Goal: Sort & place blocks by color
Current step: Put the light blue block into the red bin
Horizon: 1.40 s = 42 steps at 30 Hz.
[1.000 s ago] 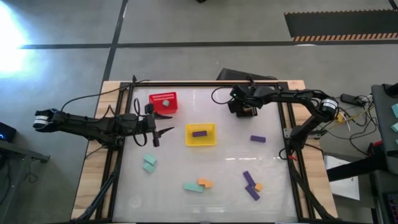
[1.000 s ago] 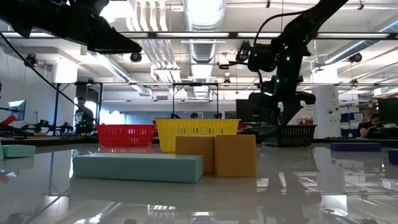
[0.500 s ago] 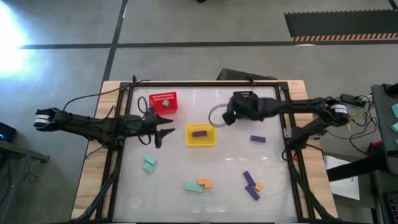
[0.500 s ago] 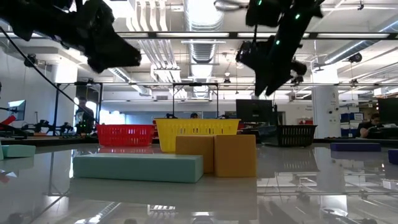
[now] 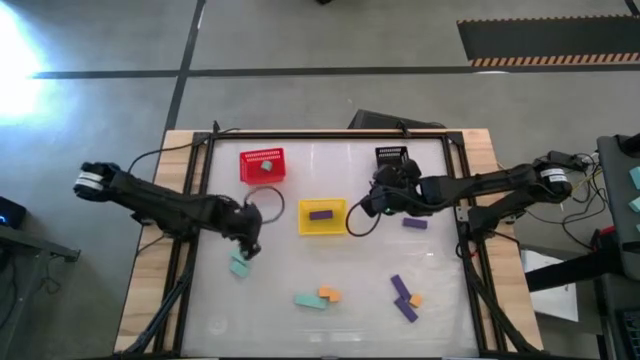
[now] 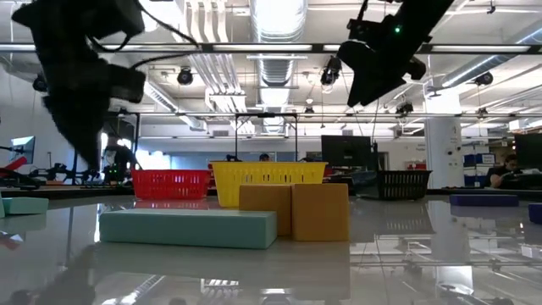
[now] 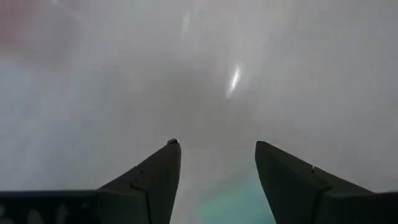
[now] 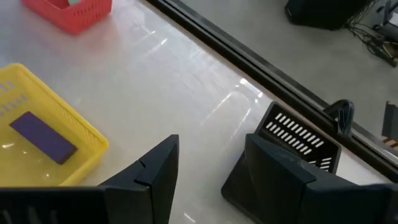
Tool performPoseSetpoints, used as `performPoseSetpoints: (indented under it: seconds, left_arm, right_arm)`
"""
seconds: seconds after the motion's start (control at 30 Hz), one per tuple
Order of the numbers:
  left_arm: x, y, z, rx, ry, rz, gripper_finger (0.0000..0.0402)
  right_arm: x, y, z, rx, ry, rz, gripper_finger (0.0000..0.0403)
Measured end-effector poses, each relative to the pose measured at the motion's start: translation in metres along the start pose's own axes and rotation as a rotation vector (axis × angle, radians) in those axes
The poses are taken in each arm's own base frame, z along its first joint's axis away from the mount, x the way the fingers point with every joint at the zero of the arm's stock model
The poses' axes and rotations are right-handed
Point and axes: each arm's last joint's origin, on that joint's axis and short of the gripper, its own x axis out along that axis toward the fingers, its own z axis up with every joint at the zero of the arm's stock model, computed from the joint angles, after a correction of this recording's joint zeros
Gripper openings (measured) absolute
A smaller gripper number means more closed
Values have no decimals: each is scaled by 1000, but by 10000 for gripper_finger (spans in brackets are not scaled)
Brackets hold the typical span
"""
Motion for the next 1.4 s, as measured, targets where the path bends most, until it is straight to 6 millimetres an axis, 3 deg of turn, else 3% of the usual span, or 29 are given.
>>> performPoseSetpoints:
  seconds: [0.17, 0.37, 0.63, 1.4]
  left_arm:
    - [7, -8, -15, 394, 278, -12, 191]
    - [13, -12, -19, 587, 322, -17, 191]
    - [12, -12, -20, 616, 292, -38, 191]
    - [34, -15, -27, 630, 274, -71, 191]
  right_arm:
    - [3, 3, -1, -16, 4, -4, 173]
    - [8, 7, -4, -29, 14, -8, 173]
    - [13, 11, -7, -42, 27, -15, 173]
    - [12, 12, -7, -39, 23, -8, 173]
